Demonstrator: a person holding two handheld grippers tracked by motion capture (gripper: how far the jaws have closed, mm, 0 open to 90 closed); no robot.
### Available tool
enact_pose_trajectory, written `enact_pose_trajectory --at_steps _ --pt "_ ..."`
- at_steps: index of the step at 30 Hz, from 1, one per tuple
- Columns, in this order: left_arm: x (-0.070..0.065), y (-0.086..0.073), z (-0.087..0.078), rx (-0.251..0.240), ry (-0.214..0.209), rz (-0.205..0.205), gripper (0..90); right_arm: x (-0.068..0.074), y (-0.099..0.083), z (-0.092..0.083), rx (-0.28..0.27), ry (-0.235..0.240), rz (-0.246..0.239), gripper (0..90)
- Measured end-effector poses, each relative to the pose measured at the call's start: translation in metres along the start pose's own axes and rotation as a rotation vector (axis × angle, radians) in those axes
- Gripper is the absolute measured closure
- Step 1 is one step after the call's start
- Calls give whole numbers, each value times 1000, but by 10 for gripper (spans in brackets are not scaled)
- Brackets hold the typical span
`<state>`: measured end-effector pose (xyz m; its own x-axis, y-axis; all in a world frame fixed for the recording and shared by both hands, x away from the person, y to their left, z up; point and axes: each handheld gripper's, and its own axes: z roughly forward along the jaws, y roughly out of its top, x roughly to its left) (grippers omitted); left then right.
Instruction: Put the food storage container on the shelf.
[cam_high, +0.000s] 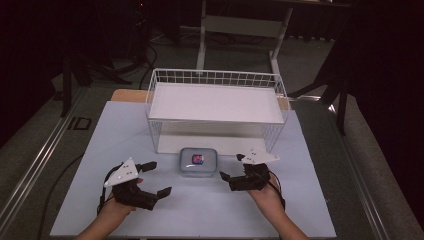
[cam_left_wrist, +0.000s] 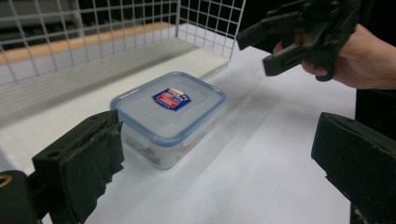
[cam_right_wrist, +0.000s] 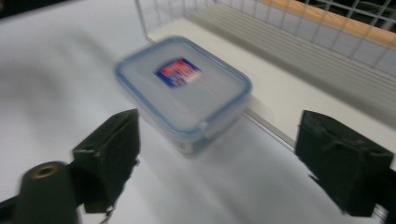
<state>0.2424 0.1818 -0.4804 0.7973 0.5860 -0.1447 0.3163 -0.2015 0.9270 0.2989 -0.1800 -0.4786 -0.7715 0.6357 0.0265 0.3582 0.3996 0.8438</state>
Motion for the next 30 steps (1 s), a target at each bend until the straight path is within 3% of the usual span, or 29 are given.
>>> enact_pose_trajectory --at_steps 2,4,8,11,15,16,17,18,20,22,23,24,26,28,29,30 --pt "1 8 6 2 -15 -11 30 1 3 -6 -34 -8 28 158" --pt "3 16 12 8 -20 -17 30 4 5 -11 -49 -29 21 204" --pt "7 25 30 34 -33 -44 25 6 9 -16 -115 -22 13 203" --pt "11 27 43 54 -44 -86 23 5 11 -14 -56 -20 48 203" --pt "19 28 62 74 -22 -153 23 2 12 -9 -60 -24 88 194" --pt "19 28 62 74 -22 -153 23 2 12 -9 -60 -24 88 194" --pt "24 28 69 85 -17 -183 23 0 13 -7 -63 -11 104 181" --pt "26 28 72 98 3 -195 23 -4 14 -3 -56 -23 151 161" --pt "29 26 77 110 16 -216 23 -11 14 4 -33 27 235 134" --pt "34 24 81 108 7 -264 24 -16 13 12 -2 52 321 121" --pt "36 23 82 113 8 -298 24 -21 12 20 16 78 404 118" --pt "39 21 83 112 7 -337 24 -21 12 20 16 78 404 118" --pt "44 17 86 131 10 -390 24 -26 9 28 40 98 495 120" --pt "48 12 89 158 8 -433 24 -29 6 35 71 111 548 139" --pt "51 6 93 171 2 -476 24 -32 3 40 94 125 603 204" --pt "51 6 93 171 2 -476 24 -32 3 40 94 125 603 204"
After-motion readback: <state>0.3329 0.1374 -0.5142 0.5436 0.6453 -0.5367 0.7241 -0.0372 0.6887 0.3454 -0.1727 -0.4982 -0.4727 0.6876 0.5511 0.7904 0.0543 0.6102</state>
